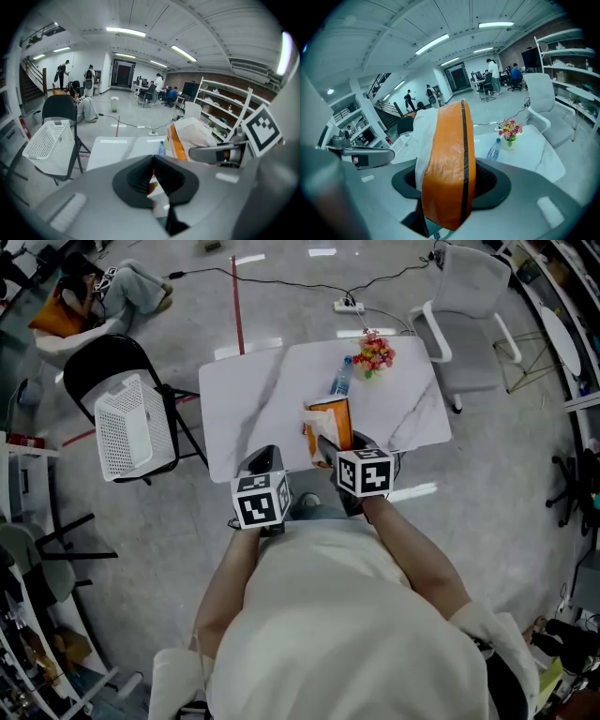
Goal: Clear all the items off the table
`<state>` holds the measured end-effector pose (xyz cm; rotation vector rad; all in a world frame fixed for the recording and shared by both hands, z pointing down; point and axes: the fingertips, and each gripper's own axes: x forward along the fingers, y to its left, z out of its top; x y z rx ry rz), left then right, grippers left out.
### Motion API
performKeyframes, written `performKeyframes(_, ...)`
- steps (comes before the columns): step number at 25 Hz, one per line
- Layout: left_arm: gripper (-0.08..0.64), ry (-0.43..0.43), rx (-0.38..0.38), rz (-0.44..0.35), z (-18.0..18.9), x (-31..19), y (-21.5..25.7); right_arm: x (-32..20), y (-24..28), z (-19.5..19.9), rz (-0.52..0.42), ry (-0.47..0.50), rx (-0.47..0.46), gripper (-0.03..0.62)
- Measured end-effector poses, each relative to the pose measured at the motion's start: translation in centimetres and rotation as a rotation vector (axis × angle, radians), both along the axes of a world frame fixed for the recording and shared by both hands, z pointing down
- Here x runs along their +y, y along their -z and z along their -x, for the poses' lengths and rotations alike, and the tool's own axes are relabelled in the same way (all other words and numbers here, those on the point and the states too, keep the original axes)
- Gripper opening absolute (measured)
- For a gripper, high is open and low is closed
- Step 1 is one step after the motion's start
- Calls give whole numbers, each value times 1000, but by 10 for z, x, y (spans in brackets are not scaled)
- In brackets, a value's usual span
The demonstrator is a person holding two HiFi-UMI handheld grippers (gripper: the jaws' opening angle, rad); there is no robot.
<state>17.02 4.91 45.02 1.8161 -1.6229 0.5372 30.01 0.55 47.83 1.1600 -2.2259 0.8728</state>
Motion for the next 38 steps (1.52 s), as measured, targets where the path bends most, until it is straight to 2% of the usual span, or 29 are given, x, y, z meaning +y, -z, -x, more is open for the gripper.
performKeyframes(7,9,36,-10,-22,6,-4,9,-8,7,11,-31,64,-4,244)
performKeyframes(15,9,111,-15,-38,35,-2,18,-18,15,38,-49,115,-29,245)
performKeyframes(25,9,214,5,-47,98,20,19,-3,27,107,-74,224,-23,245)
performKeyframes(32,9,227,-5,-43,151,43,16,12,25,164,-72,251,-21,245)
performKeyframes(38,9,255,-11,-41,212,63,26,27,30,222,-62,252,-31,245)
